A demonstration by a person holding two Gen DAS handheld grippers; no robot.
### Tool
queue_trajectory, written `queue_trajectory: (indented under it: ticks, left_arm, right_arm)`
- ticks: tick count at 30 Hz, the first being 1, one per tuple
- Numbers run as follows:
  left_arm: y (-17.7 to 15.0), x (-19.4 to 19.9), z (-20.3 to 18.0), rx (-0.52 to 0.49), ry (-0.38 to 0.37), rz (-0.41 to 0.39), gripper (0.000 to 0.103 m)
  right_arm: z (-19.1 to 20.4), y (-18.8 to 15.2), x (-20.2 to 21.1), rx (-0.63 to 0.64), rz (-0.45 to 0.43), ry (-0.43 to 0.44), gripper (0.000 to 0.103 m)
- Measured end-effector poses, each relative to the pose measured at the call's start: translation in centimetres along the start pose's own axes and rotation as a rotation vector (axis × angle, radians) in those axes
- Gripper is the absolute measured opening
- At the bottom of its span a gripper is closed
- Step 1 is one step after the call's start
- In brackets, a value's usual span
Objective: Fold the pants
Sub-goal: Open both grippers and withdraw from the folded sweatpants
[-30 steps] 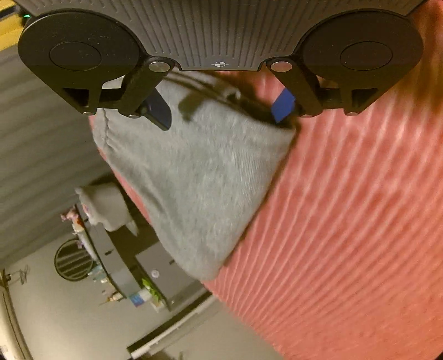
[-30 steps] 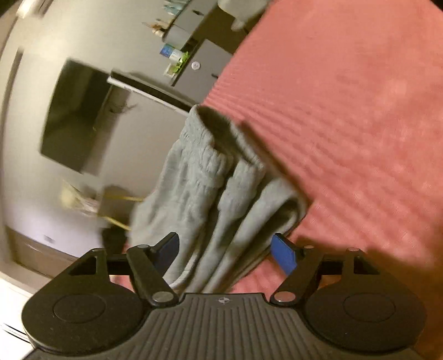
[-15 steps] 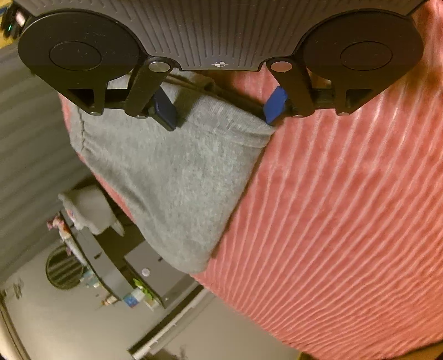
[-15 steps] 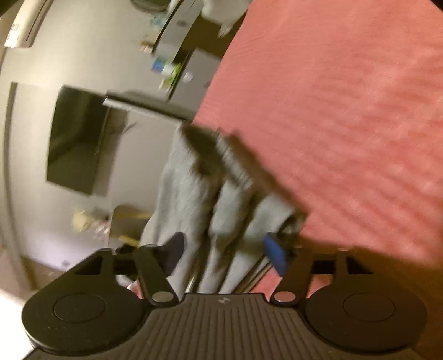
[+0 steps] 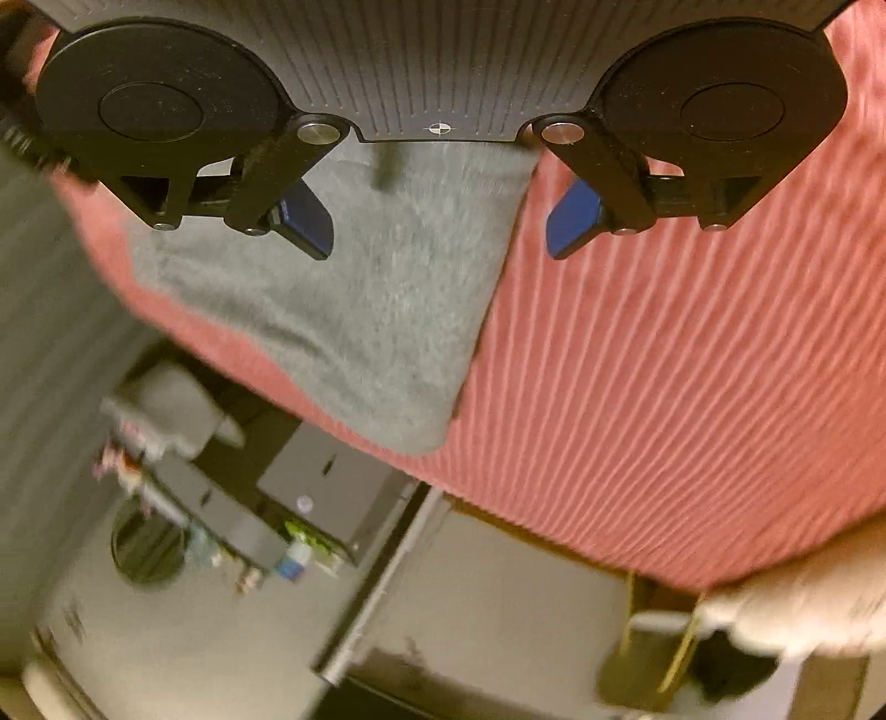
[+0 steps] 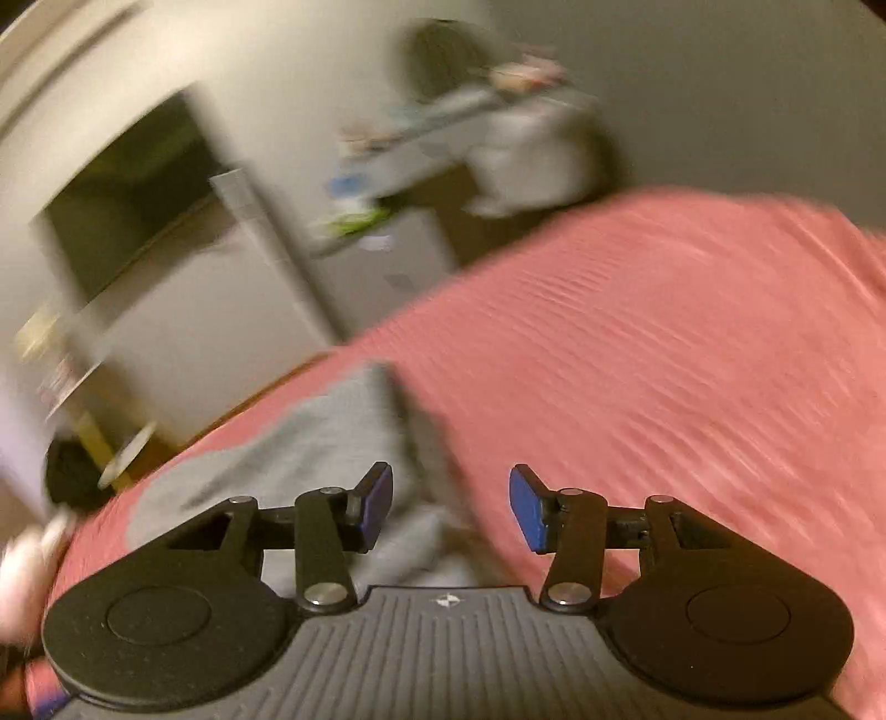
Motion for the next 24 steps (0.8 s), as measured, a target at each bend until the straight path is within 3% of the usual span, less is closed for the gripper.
queue_trajectory:
  ticks: [4, 6, 9, 10, 11, 12, 14, 16, 20, 22, 24]
  left_arm:
    - [-2.0, -3.1, -1.4, -0.225, 0.136, 0.035, 0.090]
    - [-3.2, -3.4, -1.5, -0.329, 0.163, 0.001, 0.097]
    - [-3.4, -3.5, -1.9, -0.398, 0.175, -0.022, 0.100]
    - [-3.4, -3.8, -1.9, -0.400, 0.183, -0.030, 0.102]
    - [-3.6, -4.0, -1.7, -0.397, 0.182, -0.034, 0.103]
    - [-3.6, -4.1, -1.4, -0.386, 0.175, -0.029, 0.103]
    - [-3.5, -4.1, -0.8, -0.327, 0.161, -0.009, 0.103]
    - [-3.2, -3.3, -0.7, -0.288, 0.156, 0.005, 0.103]
    - [-3.3, -1.6, -0.8, -0.290, 0.169, -0.001, 0.102]
    - [-3.4, -1.2, -1.1, -0.287, 0.172, 0.009, 0.102]
    - [-3.6, -0.9, -1.2, -0.296, 0.190, 0.006, 0.102]
  right_arm:
    - [5.3, -1.7, -2.3, 0.332, -0.006, 0.018, 0.048]
    - [6.2, -3.3, -3.1, 0.491, -0.004, -0.043, 0.052]
    - [7.0, -4.4, -3.9, 0.704, -0.009, -0.137, 0.051]
    - [7.0, -4.6, -4.0, 0.721, -0.015, -0.172, 0.053]
    - [6.3, -3.9, -4.9, 0.706, -0.016, -0.235, 0.072]
    - [5.3, -3.2, -6.0, 0.642, 0.000, -0.241, 0.090]
    - [1.9, -2.0, -7.1, 0.382, 0.095, -0.155, 0.098]
    - [0.3, -1.3, -6.6, 0.210, 0.147, -0.092, 0.098]
    - [2.4, -1.9, -4.1, 0.389, 0.107, -0.147, 0.098]
    - [3.0, -2.6, -3.7, 0.420, 0.124, -0.125, 0.098]
    - [2.7, -2.5, -3.9, 0.410, 0.145, -0.163, 0.098]
Point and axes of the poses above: each gripper's, at about its wrist camera, not at the fingertips, and x roughly against the way its jaws point, z to its left, y to its top, the point moved 5 cm from there along -x, roughly the way its jaws point, and after that the axes turned 1 degree about x, right-handed, at the moved point
